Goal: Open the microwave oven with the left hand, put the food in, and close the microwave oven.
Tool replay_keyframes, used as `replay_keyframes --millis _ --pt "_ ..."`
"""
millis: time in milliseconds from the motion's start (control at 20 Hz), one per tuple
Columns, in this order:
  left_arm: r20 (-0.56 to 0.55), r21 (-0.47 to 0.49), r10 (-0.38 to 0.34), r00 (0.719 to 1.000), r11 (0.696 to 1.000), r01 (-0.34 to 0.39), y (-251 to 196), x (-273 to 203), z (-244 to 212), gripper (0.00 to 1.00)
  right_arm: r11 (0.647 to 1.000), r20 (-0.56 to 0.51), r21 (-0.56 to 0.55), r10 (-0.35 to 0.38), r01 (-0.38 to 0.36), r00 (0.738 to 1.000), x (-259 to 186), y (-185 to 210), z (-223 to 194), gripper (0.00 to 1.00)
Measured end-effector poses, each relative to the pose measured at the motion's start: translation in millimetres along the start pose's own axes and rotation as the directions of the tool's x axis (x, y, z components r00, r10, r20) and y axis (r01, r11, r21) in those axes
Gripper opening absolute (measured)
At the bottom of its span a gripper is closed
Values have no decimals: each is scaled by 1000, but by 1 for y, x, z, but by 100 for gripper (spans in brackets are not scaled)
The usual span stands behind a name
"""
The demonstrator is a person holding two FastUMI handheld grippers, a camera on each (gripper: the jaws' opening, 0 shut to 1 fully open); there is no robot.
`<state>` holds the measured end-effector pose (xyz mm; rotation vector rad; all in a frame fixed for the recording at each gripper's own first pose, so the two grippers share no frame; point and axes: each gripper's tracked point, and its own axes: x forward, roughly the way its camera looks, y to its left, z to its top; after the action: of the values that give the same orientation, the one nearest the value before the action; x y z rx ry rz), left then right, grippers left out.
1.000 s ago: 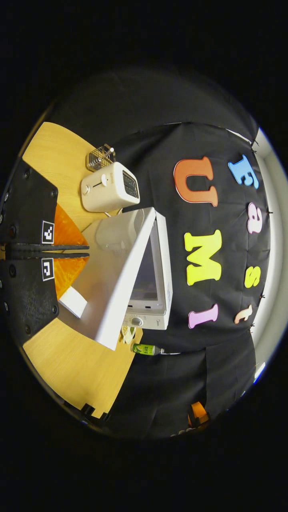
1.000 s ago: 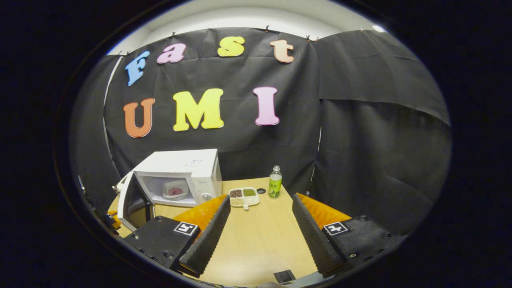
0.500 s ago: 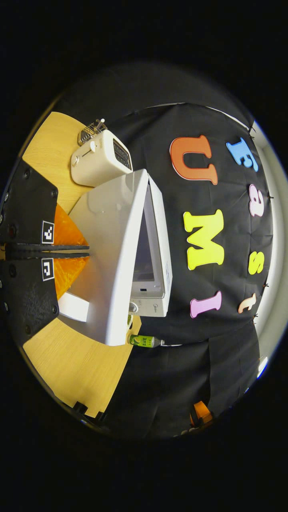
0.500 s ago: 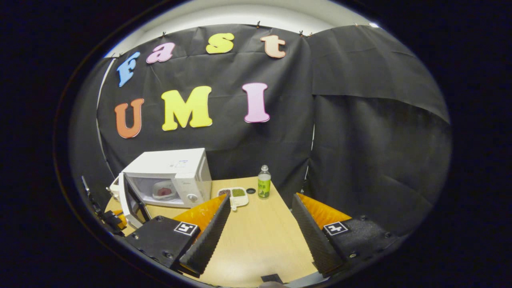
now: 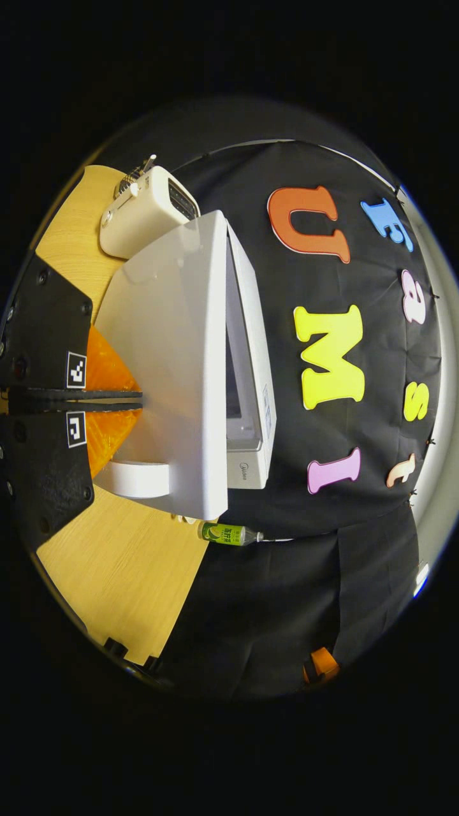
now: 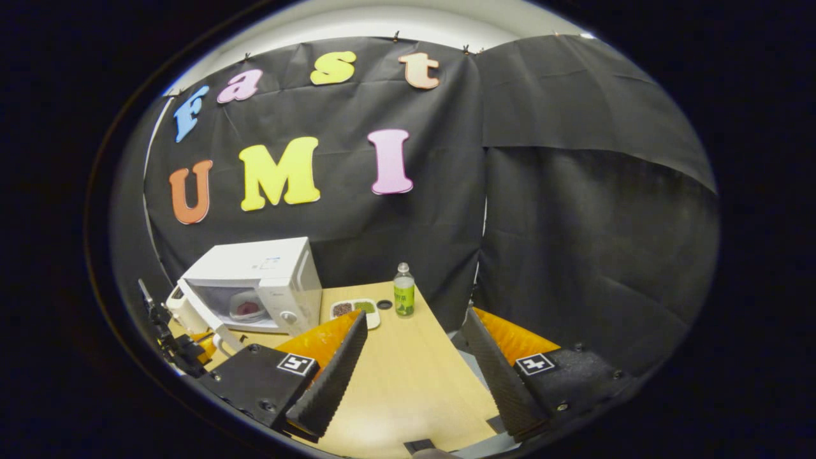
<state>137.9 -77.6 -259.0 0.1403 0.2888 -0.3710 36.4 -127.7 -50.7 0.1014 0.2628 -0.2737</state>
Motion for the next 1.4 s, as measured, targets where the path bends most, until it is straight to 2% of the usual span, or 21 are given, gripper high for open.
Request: replay_keyframes --millis 950,1200,1250,1300,1400 --pt "15 -53 31 999 998 -30 -13 105 40 0 998 16 -22 -53 53 998 -13 -14 1 99" --pt "11 -61 34 999 998 -33 -11 117 45 0 998 11 -22 -62 62 998 -11 -18 1 99" --pt "14 -54 33 999 998 -32 -12 117 44 9 998 11 -17 -60 60 998 -10 -18 0 99" --pt "15 -50 33 999 998 -32 -13 116 45 0 998 11 -15 -59 59 998 -10 -17 0 99" --pt "15 -51 40 999 998 -39 -11 119 45 0 998 13 -18 -53 54 998 -9 -15 1 99"
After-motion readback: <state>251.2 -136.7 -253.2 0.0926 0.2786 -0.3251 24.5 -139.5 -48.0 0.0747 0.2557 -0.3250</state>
